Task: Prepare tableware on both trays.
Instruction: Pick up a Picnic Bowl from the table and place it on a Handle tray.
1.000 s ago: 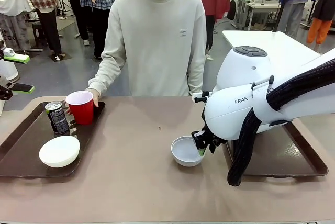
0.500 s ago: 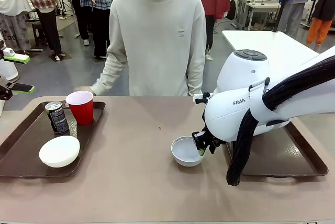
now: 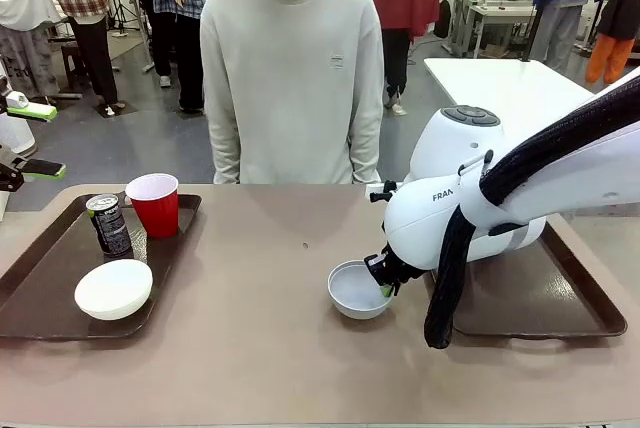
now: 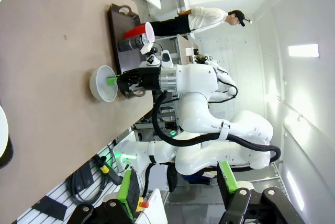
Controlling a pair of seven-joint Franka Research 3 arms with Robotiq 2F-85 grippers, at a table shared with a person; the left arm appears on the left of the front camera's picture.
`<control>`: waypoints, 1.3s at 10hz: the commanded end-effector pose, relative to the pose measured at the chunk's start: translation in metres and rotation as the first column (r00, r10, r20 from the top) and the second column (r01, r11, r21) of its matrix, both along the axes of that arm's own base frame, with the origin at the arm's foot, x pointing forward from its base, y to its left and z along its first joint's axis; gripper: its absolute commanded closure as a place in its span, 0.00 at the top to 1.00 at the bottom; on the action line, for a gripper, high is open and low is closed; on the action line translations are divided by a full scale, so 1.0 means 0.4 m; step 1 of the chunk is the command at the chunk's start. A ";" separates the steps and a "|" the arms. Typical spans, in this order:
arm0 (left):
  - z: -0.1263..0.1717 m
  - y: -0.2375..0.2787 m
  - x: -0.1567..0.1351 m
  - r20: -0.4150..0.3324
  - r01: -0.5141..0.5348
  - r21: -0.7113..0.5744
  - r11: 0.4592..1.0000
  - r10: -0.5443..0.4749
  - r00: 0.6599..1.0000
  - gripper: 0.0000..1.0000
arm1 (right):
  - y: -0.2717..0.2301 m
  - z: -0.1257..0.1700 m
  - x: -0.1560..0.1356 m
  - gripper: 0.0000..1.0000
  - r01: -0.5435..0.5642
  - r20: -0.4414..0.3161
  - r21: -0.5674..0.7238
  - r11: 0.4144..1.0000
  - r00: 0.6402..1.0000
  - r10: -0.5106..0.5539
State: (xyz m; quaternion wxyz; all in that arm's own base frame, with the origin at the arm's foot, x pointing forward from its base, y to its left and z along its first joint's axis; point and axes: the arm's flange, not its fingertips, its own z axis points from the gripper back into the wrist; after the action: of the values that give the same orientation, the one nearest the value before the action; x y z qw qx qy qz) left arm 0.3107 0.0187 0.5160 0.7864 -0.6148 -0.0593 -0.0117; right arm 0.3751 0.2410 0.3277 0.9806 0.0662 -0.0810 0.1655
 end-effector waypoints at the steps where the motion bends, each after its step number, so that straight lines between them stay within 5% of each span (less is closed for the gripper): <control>1: 0.000 0.000 0.003 0.026 0.006 -0.020 1.000 -0.005 1.000 0.79 | -0.015 0.012 -0.002 0.00 -0.002 -0.003 0.027 1.000 1.000 0.002; 3: 0.000 0.000 0.003 0.026 0.006 -0.020 1.000 -0.005 1.000 0.79 | -0.024 0.050 -0.021 0.00 0.027 -0.002 0.010 1.000 1.000 -0.027; 5: 0.000 0.000 0.003 0.026 0.006 -0.020 1.000 -0.005 1.000 0.79 | -0.102 0.193 -0.053 0.00 0.073 -0.118 -0.098 0.993 0.989 -0.084; 8: 0.000 0.000 0.003 0.026 0.006 -0.020 1.000 -0.005 1.000 0.79 | -0.288 0.366 -0.060 0.00 0.033 -0.169 -0.104 0.994 0.984 -0.050; 11: 0.000 0.000 0.003 0.026 0.006 -0.020 1.000 -0.005 1.000 0.79 | -0.467 0.364 0.070 0.00 0.037 -0.189 -0.061 0.997 0.981 -0.048; 13: 0.000 0.000 0.003 0.026 0.006 -0.020 1.000 -0.005 1.000 0.79 | -0.539 0.316 0.106 0.00 -0.039 -0.282 -0.119 0.992 0.959 0.004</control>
State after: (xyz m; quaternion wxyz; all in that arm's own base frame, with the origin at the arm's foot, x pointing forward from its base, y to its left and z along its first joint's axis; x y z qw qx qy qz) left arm 0.3109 0.0188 0.5161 0.7865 -0.6146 -0.0592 -0.0116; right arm 0.4067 0.0228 0.4589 0.9879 0.0517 0.0403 0.1403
